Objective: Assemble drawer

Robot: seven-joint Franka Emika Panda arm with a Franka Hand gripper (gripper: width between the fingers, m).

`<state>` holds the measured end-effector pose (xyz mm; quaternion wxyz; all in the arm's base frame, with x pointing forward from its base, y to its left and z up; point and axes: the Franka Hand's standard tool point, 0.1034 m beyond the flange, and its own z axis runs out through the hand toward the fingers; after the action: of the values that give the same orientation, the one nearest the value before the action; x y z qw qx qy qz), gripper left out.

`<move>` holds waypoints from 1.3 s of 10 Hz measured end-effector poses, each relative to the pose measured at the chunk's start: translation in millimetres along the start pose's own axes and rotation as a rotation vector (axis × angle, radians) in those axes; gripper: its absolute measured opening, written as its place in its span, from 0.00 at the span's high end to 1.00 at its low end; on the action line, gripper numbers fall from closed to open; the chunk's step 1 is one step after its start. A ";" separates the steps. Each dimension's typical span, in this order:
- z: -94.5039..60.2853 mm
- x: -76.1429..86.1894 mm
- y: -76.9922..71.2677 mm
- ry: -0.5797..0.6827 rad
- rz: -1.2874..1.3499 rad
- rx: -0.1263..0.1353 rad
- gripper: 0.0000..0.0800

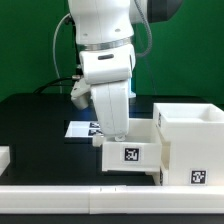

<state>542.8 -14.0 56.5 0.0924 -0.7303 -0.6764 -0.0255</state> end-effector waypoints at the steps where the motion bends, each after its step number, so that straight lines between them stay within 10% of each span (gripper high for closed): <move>1: 0.5 -0.3 0.3 -0.001 0.004 -0.007 0.95; 8: 2.9 -2.9 2.2 -0.004 0.008 -0.039 0.95; 10: 5.5 -5.9 6.3 -0.017 0.008 -0.143 0.95; 13: -5.8 1.6 13.9 -0.025 -0.008 -0.159 0.95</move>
Offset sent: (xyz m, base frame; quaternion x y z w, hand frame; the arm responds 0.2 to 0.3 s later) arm 0.0000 0.0000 0.0000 0.0000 0.0000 0.0000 1.0000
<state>557.2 -14.4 61.1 0.0256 -0.7328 -0.6763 -0.0705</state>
